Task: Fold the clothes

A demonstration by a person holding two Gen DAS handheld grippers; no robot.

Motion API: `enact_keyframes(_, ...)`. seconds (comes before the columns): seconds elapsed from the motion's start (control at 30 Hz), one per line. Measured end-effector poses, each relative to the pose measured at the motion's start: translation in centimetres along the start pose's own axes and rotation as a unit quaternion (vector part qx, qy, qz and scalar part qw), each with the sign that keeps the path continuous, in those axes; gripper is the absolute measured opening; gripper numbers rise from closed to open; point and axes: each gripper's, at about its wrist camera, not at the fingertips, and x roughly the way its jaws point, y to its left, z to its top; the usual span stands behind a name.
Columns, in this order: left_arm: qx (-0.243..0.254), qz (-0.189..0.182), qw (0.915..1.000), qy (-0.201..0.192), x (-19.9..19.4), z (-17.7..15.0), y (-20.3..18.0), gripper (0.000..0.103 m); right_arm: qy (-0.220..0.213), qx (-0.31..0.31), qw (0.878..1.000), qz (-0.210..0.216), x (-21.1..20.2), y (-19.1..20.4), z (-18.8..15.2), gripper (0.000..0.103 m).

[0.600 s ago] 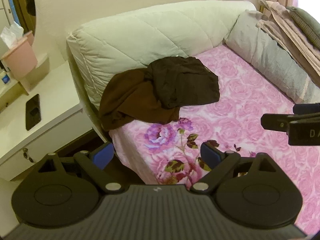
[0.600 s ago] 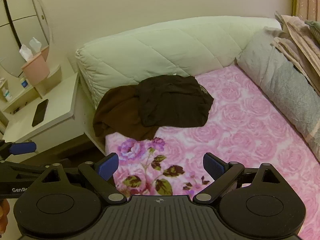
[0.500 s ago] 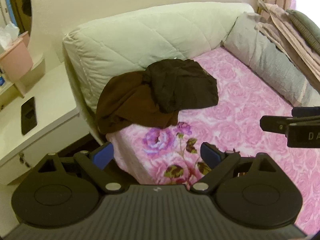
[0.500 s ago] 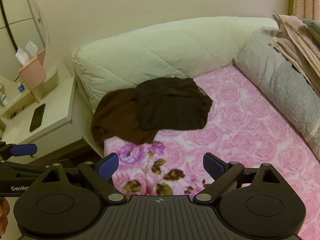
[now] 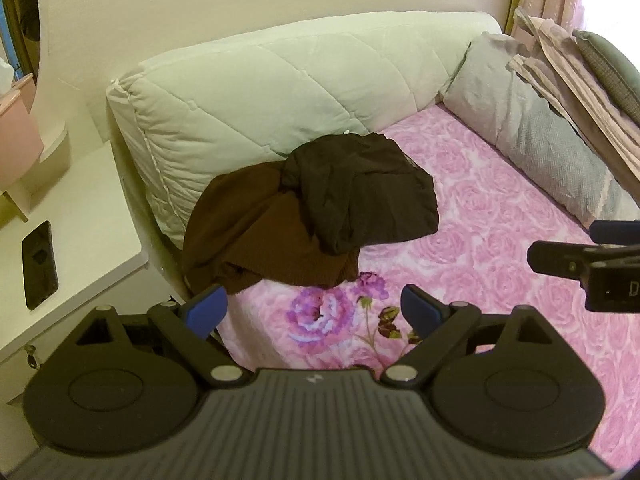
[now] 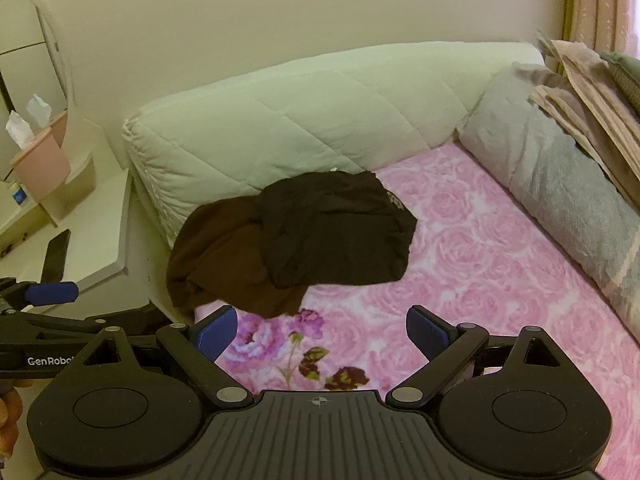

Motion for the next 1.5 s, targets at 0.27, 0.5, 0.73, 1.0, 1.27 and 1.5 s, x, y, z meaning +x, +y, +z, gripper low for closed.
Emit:
enact_keyframes(0.27, 0.002, 0.000, 1.0000, 0.004, -0.1, 0.5, -0.1, 0.092, 0.001, -0.004, 1.000, 0.003, 0.6, -0.5, 0.3, 0.094)
enact_keyframes(0.5, 0.005, -0.002, 0.9999, 0.013, 0.2, 0.9, -0.6, 0.092, 0.005, -0.008, 1.000, 0.007, 0.9, -0.7, 0.5, 0.094)
enact_keyframes(0.73, 0.008, -0.006, 0.9998, 0.017, 0.4, 0.9, -1.2, 0.092, 0.007, -0.009, 1.000, 0.007, 0.9, -1.1, 0.7, 0.094)
enact_keyframes(1.0, 0.011, -0.006, 0.9997, 0.019, 0.4, 0.9, -2.1, 0.092, 0.007, -0.007, 1.000, 0.008, 0.8, -2.0, 0.5, 0.094)
enact_keyframes(1.27, 0.016, -0.007, 0.9997, 0.019, 0.3, 0.8, -2.8, 0.092, 0.007, -0.003, 1.000, 0.008, 0.6, -2.6, 0.3, 0.094)
enact_keyframes(1.5, 0.017, -0.005, 0.9996, 0.022, 0.3, 0.5, -2.9, 0.092, 0.007, -0.001, 1.000, 0.010, 0.6, -3.0, 0.1, 0.094)
